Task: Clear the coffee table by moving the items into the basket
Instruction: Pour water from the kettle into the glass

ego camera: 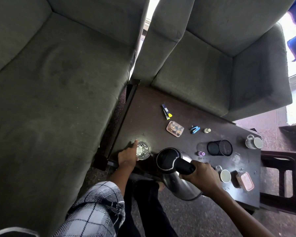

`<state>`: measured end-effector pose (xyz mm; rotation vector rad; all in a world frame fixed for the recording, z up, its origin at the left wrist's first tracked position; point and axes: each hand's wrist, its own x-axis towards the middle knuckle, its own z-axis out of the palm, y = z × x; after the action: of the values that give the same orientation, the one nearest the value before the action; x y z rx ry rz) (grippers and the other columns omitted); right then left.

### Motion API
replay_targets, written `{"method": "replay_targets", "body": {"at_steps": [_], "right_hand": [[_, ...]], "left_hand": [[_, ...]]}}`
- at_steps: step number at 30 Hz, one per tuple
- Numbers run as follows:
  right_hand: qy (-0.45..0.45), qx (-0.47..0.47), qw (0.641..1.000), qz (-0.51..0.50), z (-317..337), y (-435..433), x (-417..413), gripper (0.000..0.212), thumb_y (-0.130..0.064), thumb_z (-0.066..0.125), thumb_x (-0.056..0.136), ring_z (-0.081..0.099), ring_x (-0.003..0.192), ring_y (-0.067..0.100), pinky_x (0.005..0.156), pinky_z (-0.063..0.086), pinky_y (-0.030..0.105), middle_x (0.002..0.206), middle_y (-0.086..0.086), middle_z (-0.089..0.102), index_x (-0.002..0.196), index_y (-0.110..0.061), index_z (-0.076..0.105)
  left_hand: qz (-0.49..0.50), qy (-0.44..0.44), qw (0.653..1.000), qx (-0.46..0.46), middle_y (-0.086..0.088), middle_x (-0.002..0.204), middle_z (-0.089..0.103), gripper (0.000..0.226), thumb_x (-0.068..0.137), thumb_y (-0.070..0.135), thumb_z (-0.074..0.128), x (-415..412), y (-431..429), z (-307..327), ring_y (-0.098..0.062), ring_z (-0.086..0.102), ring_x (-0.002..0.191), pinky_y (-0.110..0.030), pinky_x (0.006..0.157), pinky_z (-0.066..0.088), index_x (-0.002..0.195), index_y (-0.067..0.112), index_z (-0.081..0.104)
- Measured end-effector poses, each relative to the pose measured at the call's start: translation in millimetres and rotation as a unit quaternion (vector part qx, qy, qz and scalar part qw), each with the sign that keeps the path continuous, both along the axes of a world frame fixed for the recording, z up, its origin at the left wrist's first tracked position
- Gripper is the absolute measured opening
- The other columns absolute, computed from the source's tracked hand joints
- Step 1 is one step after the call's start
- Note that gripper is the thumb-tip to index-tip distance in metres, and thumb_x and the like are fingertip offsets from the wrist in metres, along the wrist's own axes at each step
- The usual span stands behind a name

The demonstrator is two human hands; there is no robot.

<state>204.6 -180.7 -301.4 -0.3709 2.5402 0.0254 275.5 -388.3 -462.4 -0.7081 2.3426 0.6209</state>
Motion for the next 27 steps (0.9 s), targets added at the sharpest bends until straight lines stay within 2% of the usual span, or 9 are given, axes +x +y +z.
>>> {"method": "replay_targets", "body": {"at_steps": [4,11,17,19,24,27], "right_hand": [[0.001,0.002,1.000,0.003,0.0,-0.4,-0.4,0.037,-0.052,0.070,0.064,0.064,0.077,0.023,0.060,0.041,0.028,0.078,0.001,0.068,0.079,-0.019,0.061],[-0.003,0.002,1.000,0.006,1.0,-0.7,-0.1,0.034,-0.052,0.070,0.066,0.064,0.075,0.022,0.057,0.038,0.026,0.070,-0.004,0.057,0.070,-0.024,0.050],[0.005,-0.003,1.000,0.011,-0.6,0.2,0.3,0.037,-0.052,0.070,0.064,0.065,0.076,0.024,0.060,0.042,0.028,0.075,0.001,0.066,0.077,-0.019,0.061],[0.005,0.002,1.000,0.014,-0.2,-1.5,0.0,0.038,-0.052,0.070,0.065,0.064,0.077,0.024,0.059,0.039,0.027,0.072,-0.001,0.061,0.080,-0.018,0.062],[-0.009,0.004,1.000,0.014,2.7,-6.0,-0.1,0.033,-0.051,0.069,0.066,0.064,0.077,0.021,0.058,0.038,0.026,0.072,-0.005,0.057,0.073,-0.024,0.052],[-0.007,0.009,1.000,0.021,4.9,-8.8,0.0,0.032,-0.051,0.069,0.067,0.064,0.078,0.020,0.057,0.037,0.026,0.072,-0.005,0.057,0.074,-0.024,0.053]], "left_hand": [[-0.002,0.002,1.000,-0.003,-0.008,0.123,0.063,0.079,0.090,0.026,0.058,-0.1,0.2,-0.2,-0.024,0.062,0.111,-0.033,0.088,0.048,0.149,0.032,0.006],[-0.001,0.001,1.000,-0.003,-0.008,0.122,0.064,0.079,0.090,0.027,0.059,0.2,0.2,0.2,-0.025,0.062,0.110,-0.033,0.087,0.048,0.149,0.032,0.007],[-0.004,0.004,1.000,-0.003,-0.008,0.121,0.064,0.079,0.090,0.025,0.058,0.6,0.6,-0.8,-0.024,0.062,0.110,-0.033,0.086,0.048,0.149,0.032,0.005],[-0.004,0.004,1.000,-0.003,-0.008,0.121,0.064,0.079,0.091,0.025,0.058,0.4,0.7,-2.0,-0.024,0.062,0.110,-0.033,0.086,0.048,0.149,0.032,0.005],[0.003,0.007,1.000,-0.006,-0.007,0.119,0.065,0.077,0.091,0.023,0.057,1.0,1.4,-5.5,-0.024,0.064,0.107,-0.034,0.085,0.049,0.149,0.033,0.006],[0.002,0.008,1.000,-0.006,-0.007,0.119,0.065,0.077,0.091,0.022,0.056,1.5,1.5,-8.1,-0.024,0.064,0.106,-0.034,0.085,0.049,0.149,0.033,0.006]]}}
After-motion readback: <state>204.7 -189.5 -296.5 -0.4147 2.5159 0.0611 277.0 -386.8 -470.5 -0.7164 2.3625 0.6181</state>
